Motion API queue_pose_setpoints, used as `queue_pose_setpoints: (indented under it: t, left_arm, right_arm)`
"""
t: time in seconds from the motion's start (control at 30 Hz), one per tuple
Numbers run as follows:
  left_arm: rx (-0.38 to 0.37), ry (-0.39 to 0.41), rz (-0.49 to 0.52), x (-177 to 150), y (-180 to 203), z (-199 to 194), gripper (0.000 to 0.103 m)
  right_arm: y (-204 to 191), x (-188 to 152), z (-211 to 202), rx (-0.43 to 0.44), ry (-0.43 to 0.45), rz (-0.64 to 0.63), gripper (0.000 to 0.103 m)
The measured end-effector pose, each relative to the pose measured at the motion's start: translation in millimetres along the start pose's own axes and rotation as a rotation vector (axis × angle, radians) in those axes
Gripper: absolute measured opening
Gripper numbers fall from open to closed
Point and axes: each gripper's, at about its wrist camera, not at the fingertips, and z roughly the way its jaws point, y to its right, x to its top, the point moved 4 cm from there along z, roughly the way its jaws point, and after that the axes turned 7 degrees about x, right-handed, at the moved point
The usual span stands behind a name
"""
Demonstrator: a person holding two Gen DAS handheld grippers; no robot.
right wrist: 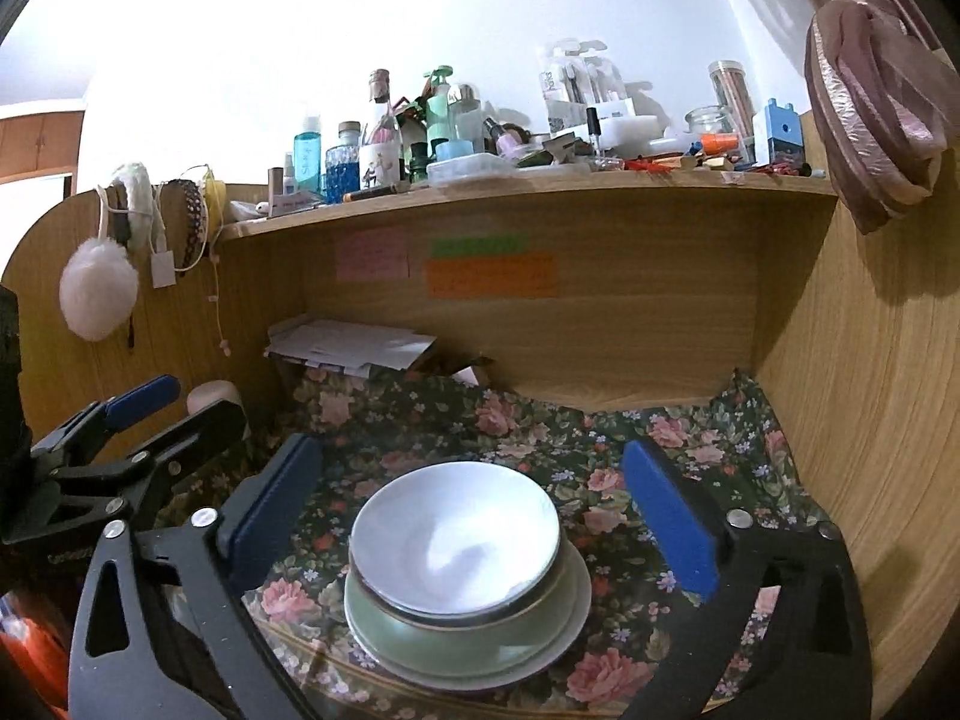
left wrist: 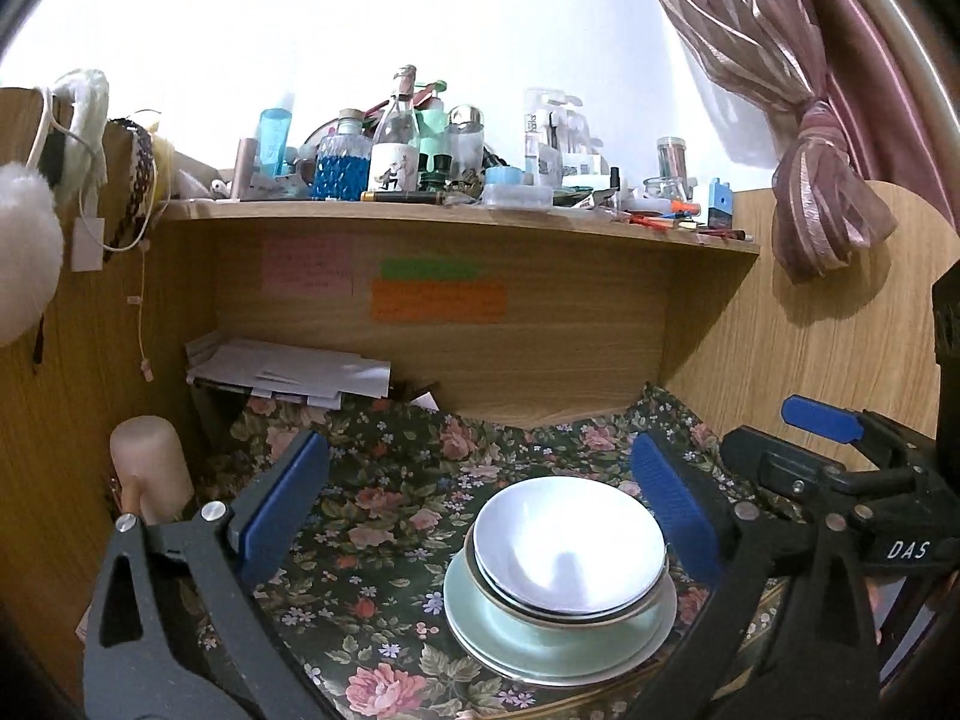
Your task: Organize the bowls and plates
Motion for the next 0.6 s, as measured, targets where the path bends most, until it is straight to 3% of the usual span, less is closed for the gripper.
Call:
queue_pose_setpoints:
  t: [0.6]
  left_arm:
    - [0.009, -0.021, -0.001, -2.9, -1.1, 10.5, 0.103]
  right_arm:
    - [3.3, -2.0, 3.9, 0.001, -0.004, 0.000, 0.103]
